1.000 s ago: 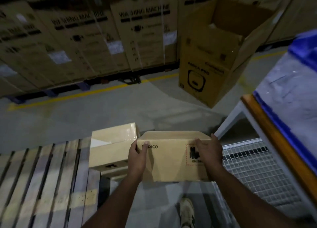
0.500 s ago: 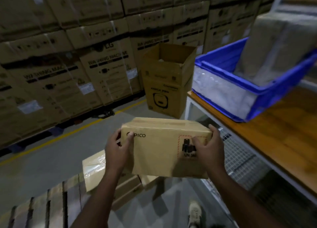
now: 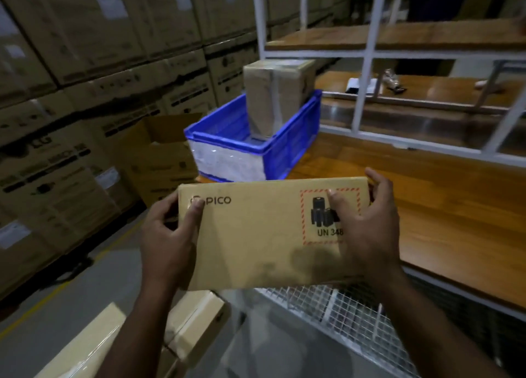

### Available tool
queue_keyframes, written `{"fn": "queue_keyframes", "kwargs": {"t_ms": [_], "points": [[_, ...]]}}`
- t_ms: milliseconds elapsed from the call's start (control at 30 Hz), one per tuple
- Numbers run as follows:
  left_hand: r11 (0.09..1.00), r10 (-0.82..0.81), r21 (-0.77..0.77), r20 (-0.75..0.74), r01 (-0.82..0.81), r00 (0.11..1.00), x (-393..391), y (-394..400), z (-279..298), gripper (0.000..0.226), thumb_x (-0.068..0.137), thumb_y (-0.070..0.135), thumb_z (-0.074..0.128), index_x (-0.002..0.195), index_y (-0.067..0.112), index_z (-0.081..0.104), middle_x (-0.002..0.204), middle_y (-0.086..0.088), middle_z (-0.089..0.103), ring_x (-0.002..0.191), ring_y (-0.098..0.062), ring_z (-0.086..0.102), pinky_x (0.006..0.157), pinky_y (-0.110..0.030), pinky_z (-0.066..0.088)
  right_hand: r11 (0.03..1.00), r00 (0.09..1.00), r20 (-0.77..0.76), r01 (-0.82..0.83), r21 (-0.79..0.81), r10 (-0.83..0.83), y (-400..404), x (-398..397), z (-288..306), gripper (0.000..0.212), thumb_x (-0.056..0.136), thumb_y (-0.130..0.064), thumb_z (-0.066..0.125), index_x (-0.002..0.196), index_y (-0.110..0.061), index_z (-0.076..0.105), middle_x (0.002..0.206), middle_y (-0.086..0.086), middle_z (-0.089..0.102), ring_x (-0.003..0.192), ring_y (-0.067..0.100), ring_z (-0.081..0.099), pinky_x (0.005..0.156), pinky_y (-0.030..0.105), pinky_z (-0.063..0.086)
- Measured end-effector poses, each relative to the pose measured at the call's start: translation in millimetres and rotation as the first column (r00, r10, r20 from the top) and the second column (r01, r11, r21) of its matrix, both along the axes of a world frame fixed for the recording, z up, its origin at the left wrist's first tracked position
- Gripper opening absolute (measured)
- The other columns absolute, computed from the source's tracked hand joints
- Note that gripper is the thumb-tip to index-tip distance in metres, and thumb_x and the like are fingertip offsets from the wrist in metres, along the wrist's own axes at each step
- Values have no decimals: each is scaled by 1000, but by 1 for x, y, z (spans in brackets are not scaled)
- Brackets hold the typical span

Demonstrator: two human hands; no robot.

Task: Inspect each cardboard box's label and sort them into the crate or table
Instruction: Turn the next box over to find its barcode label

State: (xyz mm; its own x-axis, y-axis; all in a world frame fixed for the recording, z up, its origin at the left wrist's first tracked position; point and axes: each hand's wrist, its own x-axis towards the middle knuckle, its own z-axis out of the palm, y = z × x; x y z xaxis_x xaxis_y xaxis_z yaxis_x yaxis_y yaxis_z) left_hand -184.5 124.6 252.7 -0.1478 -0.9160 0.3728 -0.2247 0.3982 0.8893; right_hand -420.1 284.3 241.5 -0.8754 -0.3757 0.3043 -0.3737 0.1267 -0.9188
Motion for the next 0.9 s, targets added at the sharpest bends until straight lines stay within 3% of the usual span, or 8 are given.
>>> {"fn": "queue_keyframes", "kwargs": {"t_ms": [133,233,333,500,767,833,900], "points": [[990,-143,2,-18,143,990,-80,16,9,40,86,33,77,124,24,66,114,7,71,101,-5,67,83,-31,58,993,994,4,105,54,-106,44,-58,17,71,80,-56,65,141,-37,34,124,-1,58,106,19,60,86,47,55],[965,-263,-15,29,263,964,-143,27,13,51,83,28,80,129,20,60,121,7,68,109,-2,64,89,-30,56,983,989,3,147,106,-148,76,-111,29,63,91,-37,65,145,-27,35,128,2,59,112,21,58,90,43,53],[924,-380,60,38,377,924,-201,35,12,61,79,22,85,132,17,55,126,3,66,113,-2,64,96,-33,55,969,980,-4,199,145,-201,103,-158,38,64,92,-29,66,145,-25,31,130,4,59,114,25,60,90,46,53],[917,-399,68,85,394,913,-273,42,14,57,78,28,85,125,17,55,125,0,64,114,-11,61,101,-37,52,964,976,18,210,163,-216,127,-208,39,57,91,-22,67,134,-29,30,123,7,64,102,25,67,75,48,60],[844,-510,60,398,534,762,-339,13,25,70,89,40,72,149,15,45,146,-6,53,130,-20,52,108,-44,46,876,945,-225,310,369,-239,104,-249,34,37,91,-23,67,125,-9,58,128,9,56,111,25,58,85,40,56],[835,-521,57,404,548,752,-354,5,25,70,88,40,73,148,16,46,146,-6,53,131,-20,52,108,-44,46,845,934,-256,338,413,-249,95,-261,37,33,90,-22,66,119,-6,64,121,12,63,105,26,61,81,40,56],[824,-533,45,396,564,748,-368,-3,25,64,89,39,73,145,18,50,143,-4,56,129,-18,53,105,-39,47,815,935,-252,342,467,-248,86,-272,43,21,90,-20,66,106,-5,69,110,12,69,89,22,62,67,32,53]]}}
